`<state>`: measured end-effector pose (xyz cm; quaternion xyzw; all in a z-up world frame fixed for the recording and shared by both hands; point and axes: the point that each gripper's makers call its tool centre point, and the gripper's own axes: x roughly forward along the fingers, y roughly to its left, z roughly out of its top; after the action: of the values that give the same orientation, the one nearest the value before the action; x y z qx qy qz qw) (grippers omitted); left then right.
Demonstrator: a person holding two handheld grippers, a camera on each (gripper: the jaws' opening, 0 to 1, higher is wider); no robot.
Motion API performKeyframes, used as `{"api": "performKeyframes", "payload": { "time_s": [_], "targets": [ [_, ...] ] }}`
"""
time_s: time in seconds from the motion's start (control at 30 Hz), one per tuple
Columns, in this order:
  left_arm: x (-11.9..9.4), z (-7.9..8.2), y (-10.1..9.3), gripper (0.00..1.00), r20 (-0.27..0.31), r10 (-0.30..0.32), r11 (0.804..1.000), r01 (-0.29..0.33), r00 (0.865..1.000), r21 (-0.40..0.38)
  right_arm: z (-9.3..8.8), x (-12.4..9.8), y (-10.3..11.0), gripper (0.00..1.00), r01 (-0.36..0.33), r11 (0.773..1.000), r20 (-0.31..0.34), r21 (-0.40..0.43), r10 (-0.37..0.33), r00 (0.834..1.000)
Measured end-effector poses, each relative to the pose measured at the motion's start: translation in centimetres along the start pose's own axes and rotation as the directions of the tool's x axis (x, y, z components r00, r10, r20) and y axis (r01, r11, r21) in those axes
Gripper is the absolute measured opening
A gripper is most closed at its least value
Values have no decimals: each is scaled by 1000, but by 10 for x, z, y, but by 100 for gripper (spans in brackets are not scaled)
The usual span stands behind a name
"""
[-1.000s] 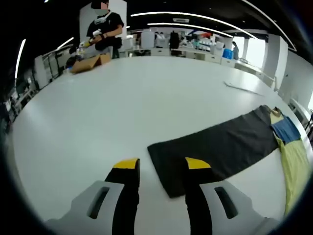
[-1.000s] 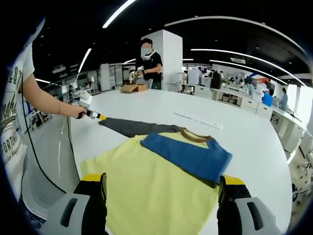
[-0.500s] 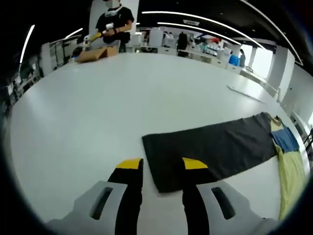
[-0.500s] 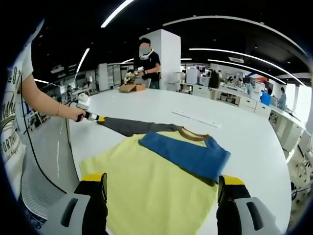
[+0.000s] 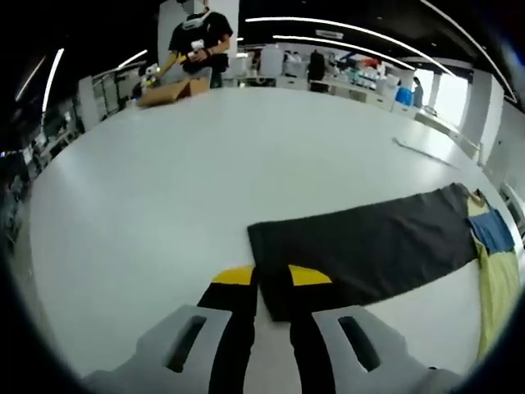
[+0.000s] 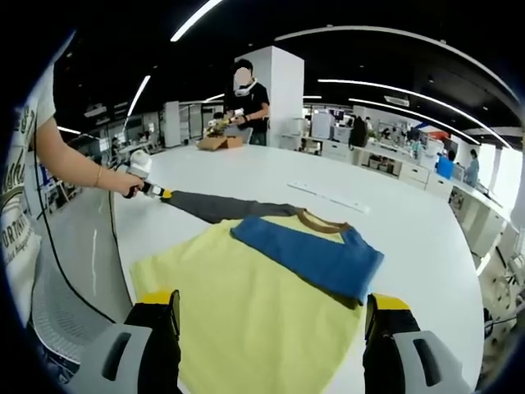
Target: Fold the garment on the visible template until the final outline fits inside the template.
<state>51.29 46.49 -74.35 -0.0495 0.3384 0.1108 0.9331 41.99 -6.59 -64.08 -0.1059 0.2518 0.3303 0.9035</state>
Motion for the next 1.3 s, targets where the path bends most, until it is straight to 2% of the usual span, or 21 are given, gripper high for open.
{"api": "performKeyframes", "payload": {
  "time_s": [0.2, 0.33, 0.57, 0.77, 1.03, 1.3],
  "targets": [
    [0, 0, 0, 8, -15, 23, 1000, -23, 1000, -22, -1, 0, 0, 93, 2, 1000, -3, -1, -2, 1000],
    [1, 0, -3, 2, -19, 5, 999, -5, 1000, -34, -1, 0, 0, 93, 3, 1000, 1, 6, -3, 1000],
    [3, 0, -1, 1, -26, -7, 1000, 7, 1000, -18, -1, -1, 0, 93, 2, 1000, 8, 16, -2, 1000],
    [1, -1, -7, 0, -41, -41, 997, 38, 998, -74, 1, -2, -2, 92, 5, 1000, 16, 20, -5, 1000],
    [-3, 8, -9, 0, -28, -33, 999, 32, 999, -39, 2, -4, -1, 92, -3, 1000, 28, 29, 2, 1000],
    [-11, 20, -18, 0, -13, -52, 999, 51, 999, -9, -1, -7, 0, 94, -12, 999, 27, 42, 11, 1000]
  ]
}}
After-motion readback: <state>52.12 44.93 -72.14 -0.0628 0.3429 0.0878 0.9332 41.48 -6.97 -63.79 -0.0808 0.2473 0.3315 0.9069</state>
